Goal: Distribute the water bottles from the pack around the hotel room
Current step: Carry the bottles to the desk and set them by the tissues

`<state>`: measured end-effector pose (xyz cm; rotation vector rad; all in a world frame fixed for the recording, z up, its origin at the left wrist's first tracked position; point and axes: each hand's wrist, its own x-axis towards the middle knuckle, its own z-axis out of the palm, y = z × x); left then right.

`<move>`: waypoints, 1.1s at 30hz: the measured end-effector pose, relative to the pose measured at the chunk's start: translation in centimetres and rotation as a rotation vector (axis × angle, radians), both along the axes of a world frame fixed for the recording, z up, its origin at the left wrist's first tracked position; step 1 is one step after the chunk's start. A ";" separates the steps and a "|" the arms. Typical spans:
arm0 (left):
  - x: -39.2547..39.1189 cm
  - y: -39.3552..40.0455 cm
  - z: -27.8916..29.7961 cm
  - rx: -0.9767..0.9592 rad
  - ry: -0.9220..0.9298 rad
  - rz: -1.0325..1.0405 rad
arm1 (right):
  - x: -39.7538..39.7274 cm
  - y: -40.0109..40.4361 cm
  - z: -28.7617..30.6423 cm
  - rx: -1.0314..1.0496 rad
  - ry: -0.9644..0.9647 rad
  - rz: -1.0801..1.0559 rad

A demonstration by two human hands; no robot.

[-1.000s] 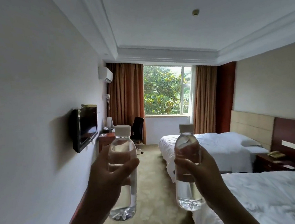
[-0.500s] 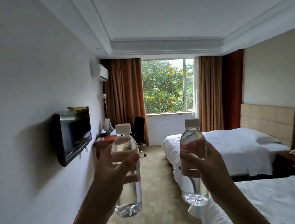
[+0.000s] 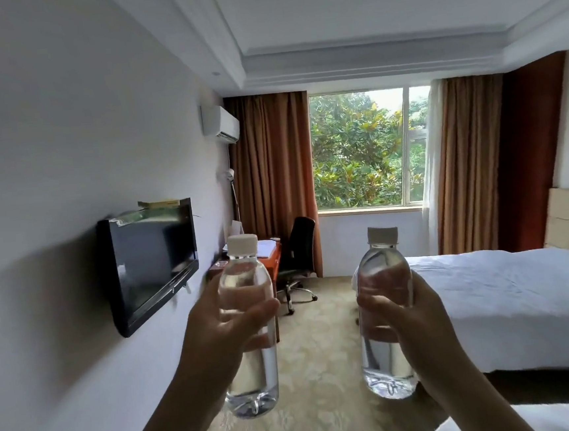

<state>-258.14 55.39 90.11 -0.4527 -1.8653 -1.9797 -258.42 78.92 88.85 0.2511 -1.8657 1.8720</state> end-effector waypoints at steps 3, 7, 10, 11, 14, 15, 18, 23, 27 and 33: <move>-6.8 0.1 -0.9 -0.015 0.003 -0.001 | -7.0 -0.2 -0.5 0.024 0.004 0.015; -16.9 -0.5 -1.1 -0.002 0.028 0.005 | -17.0 -0.3 -0.2 -0.010 0.011 -0.003; -25.0 -0.9 -0.6 0.028 0.048 0.005 | -24.9 0.0 0.4 0.003 -0.004 -0.025; -27.8 -0.8 -0.4 0.047 0.056 -0.002 | -27.6 0.2 0.7 0.005 0.001 -0.022; -35.8 0.1 -0.2 0.050 0.061 -0.014 | -34.7 0.9 1.0 0.054 -0.008 -0.039; -38.2 0.4 -0.3 0.058 0.050 -0.026 | -36.8 1.2 0.9 0.053 -0.023 -0.049; -44.8 1.4 -0.8 0.075 0.023 -0.048 | -42.9 2.2 -0.4 0.037 -0.040 -0.067; -55.6 3.9 -1.5 0.041 0.027 -0.064 | -53.8 3.9 -1.4 -0.007 -0.030 -0.057; -64.2 6.1 -2.6 0.047 0.031 -0.035 | -63.5 5.9 -2.2 -0.058 -0.003 -0.003; -77.5 9.0 -2.3 -0.004 0.039 0.036 | -78.8 8.4 -2.0 -0.075 0.049 0.085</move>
